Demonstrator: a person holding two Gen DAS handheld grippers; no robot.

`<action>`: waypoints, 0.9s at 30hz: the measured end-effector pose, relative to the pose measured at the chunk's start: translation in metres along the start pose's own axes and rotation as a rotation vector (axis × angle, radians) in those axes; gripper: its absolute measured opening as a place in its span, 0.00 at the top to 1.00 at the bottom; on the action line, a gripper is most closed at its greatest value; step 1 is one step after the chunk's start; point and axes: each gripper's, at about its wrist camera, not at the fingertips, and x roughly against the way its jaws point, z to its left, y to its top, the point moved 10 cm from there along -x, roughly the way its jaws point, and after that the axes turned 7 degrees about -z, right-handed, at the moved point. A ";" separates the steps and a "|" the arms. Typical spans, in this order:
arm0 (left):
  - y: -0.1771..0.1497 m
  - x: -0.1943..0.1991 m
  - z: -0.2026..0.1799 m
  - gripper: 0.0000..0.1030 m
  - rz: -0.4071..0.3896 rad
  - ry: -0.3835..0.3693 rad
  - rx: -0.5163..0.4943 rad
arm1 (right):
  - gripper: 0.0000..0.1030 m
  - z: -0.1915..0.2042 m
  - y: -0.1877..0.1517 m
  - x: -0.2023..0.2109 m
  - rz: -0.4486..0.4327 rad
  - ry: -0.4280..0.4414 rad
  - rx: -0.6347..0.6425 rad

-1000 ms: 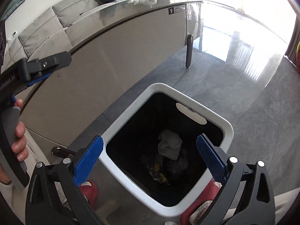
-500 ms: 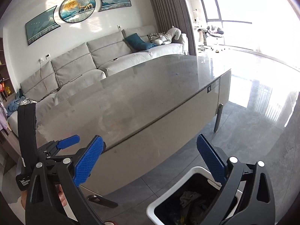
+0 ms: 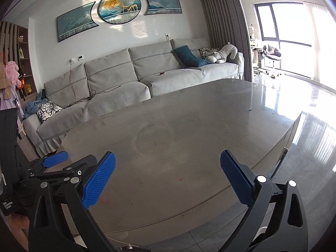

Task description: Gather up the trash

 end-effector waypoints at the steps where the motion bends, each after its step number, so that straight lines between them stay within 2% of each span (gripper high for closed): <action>1: 0.003 0.001 0.008 0.05 -0.006 0.015 0.006 | 0.03 0.007 0.001 -0.004 -0.002 0.005 0.006; 10: 0.013 0.003 0.058 0.05 -0.029 0.102 0.039 | 0.03 0.047 0.001 -0.026 0.015 0.036 0.070; 17: 0.014 0.007 0.066 0.05 -0.029 0.082 0.044 | 0.03 0.062 0.007 -0.032 0.018 0.041 0.098; 27: 0.016 0.019 0.060 0.05 -0.065 0.056 0.028 | 0.03 0.064 0.008 -0.029 0.012 0.028 0.121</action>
